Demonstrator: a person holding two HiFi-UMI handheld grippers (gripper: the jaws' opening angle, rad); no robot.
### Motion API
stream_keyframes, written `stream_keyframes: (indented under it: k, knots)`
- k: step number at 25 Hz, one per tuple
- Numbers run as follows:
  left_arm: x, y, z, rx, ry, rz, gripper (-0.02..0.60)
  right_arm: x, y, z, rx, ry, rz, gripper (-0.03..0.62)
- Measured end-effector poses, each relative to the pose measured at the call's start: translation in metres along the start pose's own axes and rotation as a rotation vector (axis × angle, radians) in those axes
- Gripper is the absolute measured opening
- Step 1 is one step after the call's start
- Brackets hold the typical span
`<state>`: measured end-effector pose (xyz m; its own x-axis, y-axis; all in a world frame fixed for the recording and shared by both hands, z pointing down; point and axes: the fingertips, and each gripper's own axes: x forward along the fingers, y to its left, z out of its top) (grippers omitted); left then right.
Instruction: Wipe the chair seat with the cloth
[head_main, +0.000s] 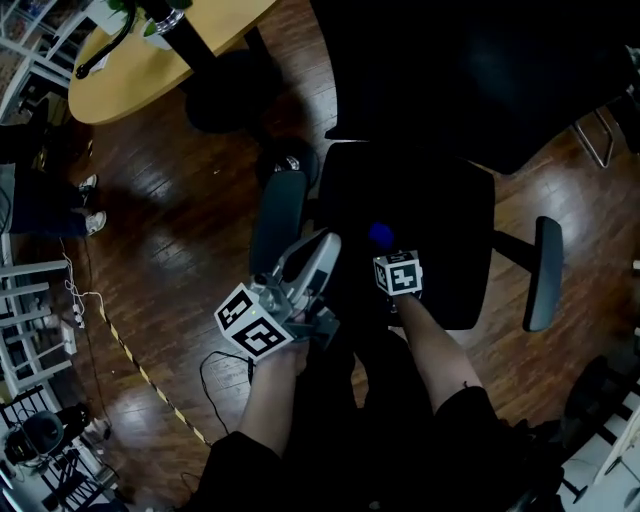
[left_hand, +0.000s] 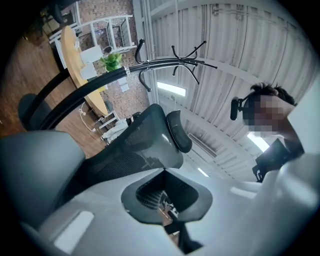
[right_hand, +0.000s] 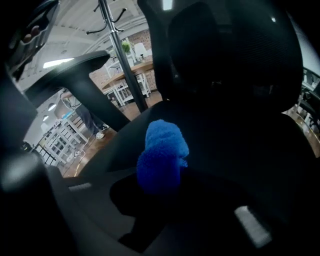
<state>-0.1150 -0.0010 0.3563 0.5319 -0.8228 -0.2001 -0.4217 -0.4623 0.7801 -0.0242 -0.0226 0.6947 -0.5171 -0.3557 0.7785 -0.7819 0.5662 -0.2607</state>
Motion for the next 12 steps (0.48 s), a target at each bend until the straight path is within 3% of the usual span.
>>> stream_keyframes:
  k: [6, 12]
  knots:
    - [0.039, -0.014, -0.028, -0.024, 0.067, -0.071, -0.003, -0.053, -0.098, -0.049, 0.100, 0.036, -0.167, 0.038]
    - [0.080, -0.022, -0.061, -0.047, 0.140, -0.133, -0.003, -0.115, -0.179, -0.074, 0.170, 0.023, -0.322, 0.038]
